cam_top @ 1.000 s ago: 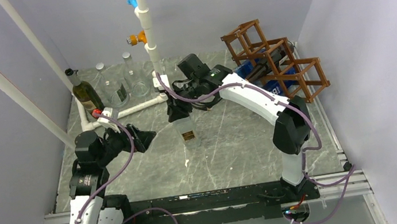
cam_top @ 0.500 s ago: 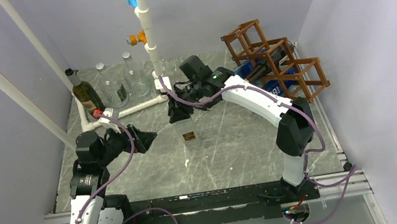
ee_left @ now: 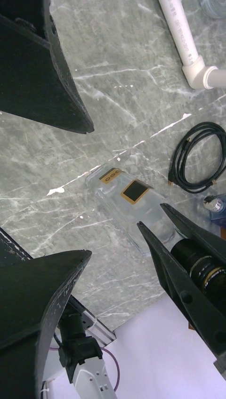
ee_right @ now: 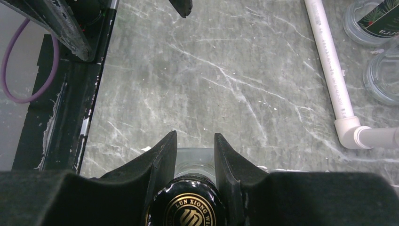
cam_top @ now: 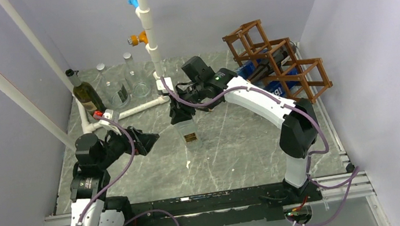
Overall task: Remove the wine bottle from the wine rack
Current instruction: Place the wine bottle at the center of the board.
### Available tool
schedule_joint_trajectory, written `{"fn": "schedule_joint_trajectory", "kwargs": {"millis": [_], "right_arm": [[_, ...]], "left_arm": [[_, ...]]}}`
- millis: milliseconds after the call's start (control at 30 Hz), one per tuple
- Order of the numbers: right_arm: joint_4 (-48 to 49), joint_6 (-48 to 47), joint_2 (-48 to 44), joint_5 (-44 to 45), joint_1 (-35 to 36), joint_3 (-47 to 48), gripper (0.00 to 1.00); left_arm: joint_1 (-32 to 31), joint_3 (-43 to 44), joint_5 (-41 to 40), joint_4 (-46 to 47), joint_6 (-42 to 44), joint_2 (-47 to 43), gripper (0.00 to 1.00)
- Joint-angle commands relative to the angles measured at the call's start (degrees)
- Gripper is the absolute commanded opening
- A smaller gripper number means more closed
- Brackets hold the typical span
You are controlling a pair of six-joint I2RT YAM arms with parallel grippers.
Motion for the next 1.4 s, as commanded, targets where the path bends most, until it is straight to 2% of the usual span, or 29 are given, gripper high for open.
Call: {"fn": "schedule_joint_trajectory", "kwargs": {"millis": [0,200,433,533,933,1167,1367], "right_arm": [[2.96,0.81,-3.81,-0.82,-0.31,0.08,0.34],[3.05,0.59,-4.74,-1.39,-0.68,-0.77,0.37],[1.48,-1.2,-6.87,-2.46,-0.68,-1.71,0.51],[0.95,-1.83,-7.98,-3.03,-0.68,-2.25,0.54],[-4.23,-4.38,-11.0,-7.45,-0.77,-0.6,0.64],[-9.27,-4.84,-13.45,-10.02,-1.69,4.52,0.68],[-16.21,-10.82,-16.56,-13.42,-4.64,6.85,0.74]], "left_arm": [[0.16,-0.81,4.57,5.71,-1.75,-0.4,0.99],[-0.72,-3.05,6.99,11.26,-3.66,-1.96,1.0],[-3.12,-3.6,6.84,13.18,-4.25,-1.45,0.99],[-4.63,-3.63,6.05,13.81,-4.35,-0.75,1.0],[-13.23,-1.68,-0.02,14.05,-1.06,2.78,0.99],[-18.19,-0.02,-4.55,14.16,2.02,5.79,0.99],[-21.97,2.23,-8.37,13.63,4.48,7.91,0.99]]}}
